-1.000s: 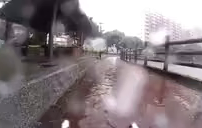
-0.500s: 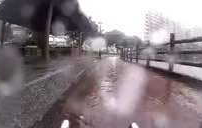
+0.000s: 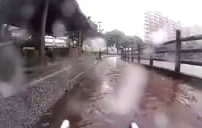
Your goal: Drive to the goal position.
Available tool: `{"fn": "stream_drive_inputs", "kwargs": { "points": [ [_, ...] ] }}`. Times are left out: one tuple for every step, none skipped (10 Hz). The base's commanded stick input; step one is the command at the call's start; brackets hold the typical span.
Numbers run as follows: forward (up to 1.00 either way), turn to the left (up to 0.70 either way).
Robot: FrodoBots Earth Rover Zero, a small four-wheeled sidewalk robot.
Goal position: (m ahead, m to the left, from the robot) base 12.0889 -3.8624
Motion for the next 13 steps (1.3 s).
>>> {"fn": "stream_drive_inputs", "kwargs": {
  "points": [
    [0.7,0.0],
    [0.7,0.0],
    [0.7,0.0],
    [0.7,0.0],
    [0.7,0.0],
    [0.7,0.0],
    [0.7,0.0],
    [0.7,0.0],
    [0.7,0.0],
    [0.7,0.0],
    [0.7,0.0],
    [0.7,0.0],
    [0.7,0.0]
  ]
}}
